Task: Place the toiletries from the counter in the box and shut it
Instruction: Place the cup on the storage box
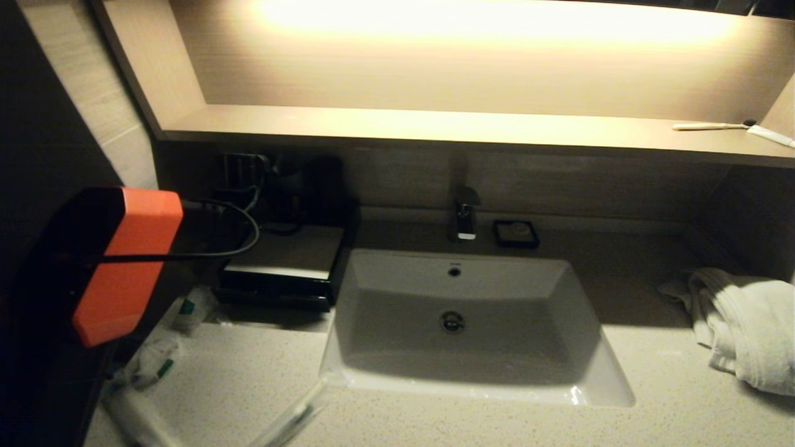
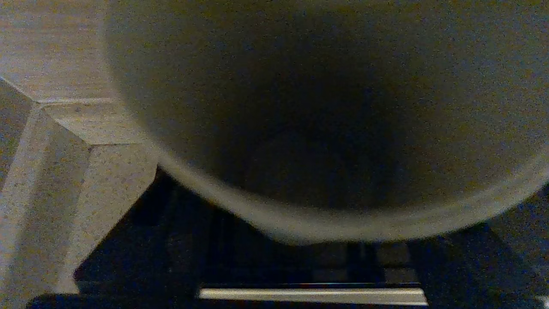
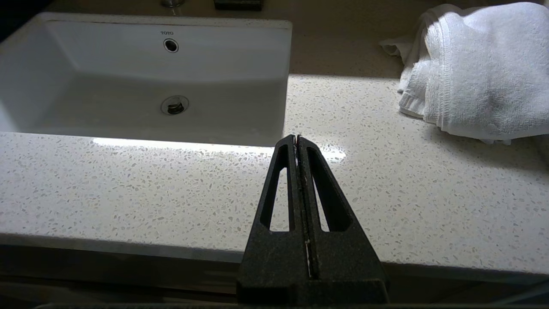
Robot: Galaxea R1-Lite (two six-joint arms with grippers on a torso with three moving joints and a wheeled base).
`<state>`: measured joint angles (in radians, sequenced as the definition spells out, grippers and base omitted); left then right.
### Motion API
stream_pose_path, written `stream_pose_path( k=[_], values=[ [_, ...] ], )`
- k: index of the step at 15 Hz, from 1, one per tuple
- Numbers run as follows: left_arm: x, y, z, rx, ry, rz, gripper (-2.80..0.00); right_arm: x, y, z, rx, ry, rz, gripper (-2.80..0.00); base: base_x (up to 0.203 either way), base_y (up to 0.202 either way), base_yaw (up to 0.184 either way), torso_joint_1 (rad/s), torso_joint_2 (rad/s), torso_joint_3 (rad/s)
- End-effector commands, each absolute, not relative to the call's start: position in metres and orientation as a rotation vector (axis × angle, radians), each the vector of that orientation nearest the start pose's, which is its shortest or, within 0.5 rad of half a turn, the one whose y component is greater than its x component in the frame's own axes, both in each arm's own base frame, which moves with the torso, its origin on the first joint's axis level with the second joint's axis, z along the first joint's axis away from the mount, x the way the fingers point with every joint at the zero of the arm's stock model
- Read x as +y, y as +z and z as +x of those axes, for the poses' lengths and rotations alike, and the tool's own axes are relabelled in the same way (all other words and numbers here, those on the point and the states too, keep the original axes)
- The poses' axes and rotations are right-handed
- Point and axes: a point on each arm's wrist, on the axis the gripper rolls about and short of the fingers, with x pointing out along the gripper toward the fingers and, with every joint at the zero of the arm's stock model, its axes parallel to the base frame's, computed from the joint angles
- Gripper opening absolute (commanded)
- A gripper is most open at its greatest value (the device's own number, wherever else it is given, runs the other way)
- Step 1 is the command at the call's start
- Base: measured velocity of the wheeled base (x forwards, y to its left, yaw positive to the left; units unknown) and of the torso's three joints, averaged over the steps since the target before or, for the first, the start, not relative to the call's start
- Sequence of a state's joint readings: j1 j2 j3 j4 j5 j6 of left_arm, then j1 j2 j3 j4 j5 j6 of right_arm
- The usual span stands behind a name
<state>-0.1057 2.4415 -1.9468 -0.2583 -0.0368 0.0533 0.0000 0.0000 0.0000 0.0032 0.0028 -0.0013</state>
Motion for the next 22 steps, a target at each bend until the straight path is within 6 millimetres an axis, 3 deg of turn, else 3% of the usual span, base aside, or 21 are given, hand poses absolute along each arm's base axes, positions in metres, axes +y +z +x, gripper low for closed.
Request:
stream_pose_path(
  k=[1, 7, 15, 16, 22],
  values=[
    [-0.056, 0.156, 0.515, 0.225, -0.148, 0.061, 0.00, 0.000, 0.075, -0.023, 0.003, 0.003, -0.002, -2.80, 0.000, 0.000, 0.000, 0.000, 0.00, 0.000],
    [-0.050, 0.171, 0.507, 0.214, -0.127, 0.048, 0.00, 0.000, 0.075, -0.023, 0.003, 0.003, -0.002, -2.80, 0.000, 0.000, 0.000, 0.000, 0.00, 0.000],
    [-0.043, 0.178, 0.454, 0.328, -0.132, 0.051, 0.00, 0.000, 0.075, -0.023, 0.003, 0.003, -0.002, -2.80, 0.000, 0.000, 0.000, 0.000, 0.00, 0.000],
    [-0.043, 0.179, 0.451, 0.332, -0.134, 0.052, -2.80, 0.000, 0.075, -0.023, 0.003, 0.003, -0.002, -2.80, 0.000, 0.000, 0.000, 0.000, 0.00, 0.000],
    [-0.044, 0.169, 0.448, 0.365, -0.141, 0.052, -2.80, 0.000, 0.075, -0.023, 0.003, 0.003, -0.002, -2.80, 0.000, 0.000, 0.000, 0.000, 0.00, 0.000]
  ],
)
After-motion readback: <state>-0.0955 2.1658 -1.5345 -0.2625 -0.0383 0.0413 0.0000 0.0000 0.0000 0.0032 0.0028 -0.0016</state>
